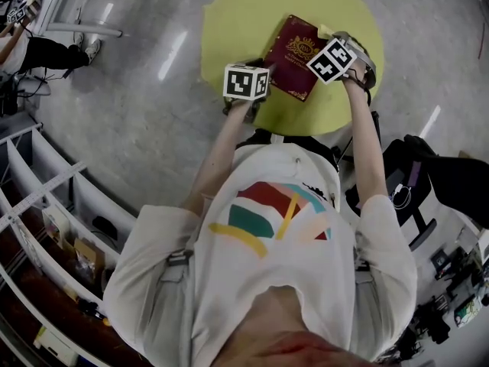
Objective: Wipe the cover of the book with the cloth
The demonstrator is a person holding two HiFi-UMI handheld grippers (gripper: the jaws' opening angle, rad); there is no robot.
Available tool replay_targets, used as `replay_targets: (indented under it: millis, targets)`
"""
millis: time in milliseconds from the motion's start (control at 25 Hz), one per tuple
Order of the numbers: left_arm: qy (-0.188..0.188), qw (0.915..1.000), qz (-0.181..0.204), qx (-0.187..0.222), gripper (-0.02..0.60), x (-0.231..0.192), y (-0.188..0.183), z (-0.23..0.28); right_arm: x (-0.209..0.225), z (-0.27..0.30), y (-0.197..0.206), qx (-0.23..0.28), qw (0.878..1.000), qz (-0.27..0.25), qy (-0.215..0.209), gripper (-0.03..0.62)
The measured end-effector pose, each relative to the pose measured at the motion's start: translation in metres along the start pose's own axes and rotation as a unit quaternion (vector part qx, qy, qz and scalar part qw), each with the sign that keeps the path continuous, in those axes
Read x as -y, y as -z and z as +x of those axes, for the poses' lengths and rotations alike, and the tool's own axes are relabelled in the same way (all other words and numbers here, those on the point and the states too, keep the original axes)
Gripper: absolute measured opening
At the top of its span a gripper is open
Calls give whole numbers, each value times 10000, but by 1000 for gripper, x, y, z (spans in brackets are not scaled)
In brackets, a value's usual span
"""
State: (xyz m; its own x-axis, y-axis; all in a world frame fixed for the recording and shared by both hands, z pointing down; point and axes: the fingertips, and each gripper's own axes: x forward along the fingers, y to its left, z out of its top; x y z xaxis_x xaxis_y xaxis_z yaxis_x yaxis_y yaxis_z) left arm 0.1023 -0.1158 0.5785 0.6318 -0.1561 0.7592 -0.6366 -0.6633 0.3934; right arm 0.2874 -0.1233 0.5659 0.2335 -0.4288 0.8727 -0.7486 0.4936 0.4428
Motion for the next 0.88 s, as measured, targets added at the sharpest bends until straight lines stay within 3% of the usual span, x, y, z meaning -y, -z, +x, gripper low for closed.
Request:
replay_targets:
  millis: [280,560,880]
  targets:
    - [7,10000,-39,-32,167,-1,4,1,-20,-8,1,-51,9995,-157,-263,31]
    - [29,10000,-38,8,167,0,3,1,-76,-33,3,16,9967,-564,-587,31]
    - [73,10000,-51,4,167,0,3,2,-145,-66,-2,158,9889,-788,-1248,31]
